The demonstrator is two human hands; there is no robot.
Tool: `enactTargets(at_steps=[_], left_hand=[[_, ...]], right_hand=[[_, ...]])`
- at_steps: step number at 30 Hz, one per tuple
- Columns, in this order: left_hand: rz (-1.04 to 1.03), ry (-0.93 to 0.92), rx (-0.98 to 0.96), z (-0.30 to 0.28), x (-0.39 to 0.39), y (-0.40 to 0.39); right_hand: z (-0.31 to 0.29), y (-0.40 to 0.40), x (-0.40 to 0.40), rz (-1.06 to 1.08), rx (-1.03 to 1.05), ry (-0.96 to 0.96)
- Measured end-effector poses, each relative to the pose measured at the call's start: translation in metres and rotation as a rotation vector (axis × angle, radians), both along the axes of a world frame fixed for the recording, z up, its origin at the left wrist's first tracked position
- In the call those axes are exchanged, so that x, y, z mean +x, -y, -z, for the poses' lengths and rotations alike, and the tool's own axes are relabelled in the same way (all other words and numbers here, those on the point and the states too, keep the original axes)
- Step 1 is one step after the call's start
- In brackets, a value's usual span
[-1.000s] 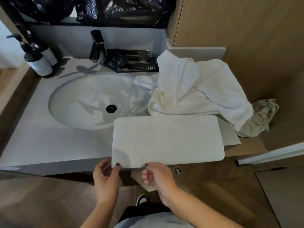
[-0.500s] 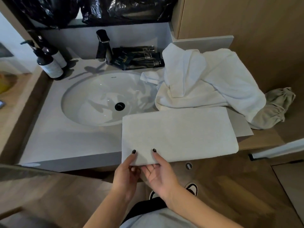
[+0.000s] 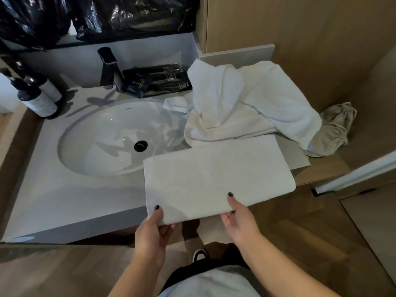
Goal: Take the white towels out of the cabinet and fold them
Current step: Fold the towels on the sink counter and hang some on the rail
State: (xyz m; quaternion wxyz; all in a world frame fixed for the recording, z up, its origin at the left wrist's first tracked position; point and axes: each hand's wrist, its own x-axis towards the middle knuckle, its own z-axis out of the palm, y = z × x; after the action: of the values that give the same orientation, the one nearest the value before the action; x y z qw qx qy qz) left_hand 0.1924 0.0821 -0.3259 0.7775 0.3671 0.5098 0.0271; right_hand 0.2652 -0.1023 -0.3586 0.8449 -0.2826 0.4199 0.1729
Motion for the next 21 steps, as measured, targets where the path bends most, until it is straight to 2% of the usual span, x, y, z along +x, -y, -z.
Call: enactTargets(at_steps=[5,14,15,17,19,21], left_hand=[[0.021,-0.042,0.039,0.001,0.002,-0.004],[0.181,-0.054,0.301,0.002,0.001,-0.015],[0.211,-0.052,0.357,0.0,0.0,-0.017],[0.328,-0.051,0.593,-0.002,-0.005,-0.022],[0.552,0.022,0.892,-0.002,-0.012,-0.031],[0.792,0.146,1.109,-0.006,-0.013,-0.042]], right_hand=[[0.003,0.04,0.02,0.062,-0.114,0.005],[-0.004,0.095,0.052,0.18,-0.439,-0.009],[-0.005,0.101,0.052,0.154,-0.505,0.023],[-0.008,0.115,0.051,0.024,-0.673,0.132],[-0.014,0.13,0.052,-0.215,-0.845,0.264],[-0.02,0.144,0.056,-0.478,-0.949,0.396]])
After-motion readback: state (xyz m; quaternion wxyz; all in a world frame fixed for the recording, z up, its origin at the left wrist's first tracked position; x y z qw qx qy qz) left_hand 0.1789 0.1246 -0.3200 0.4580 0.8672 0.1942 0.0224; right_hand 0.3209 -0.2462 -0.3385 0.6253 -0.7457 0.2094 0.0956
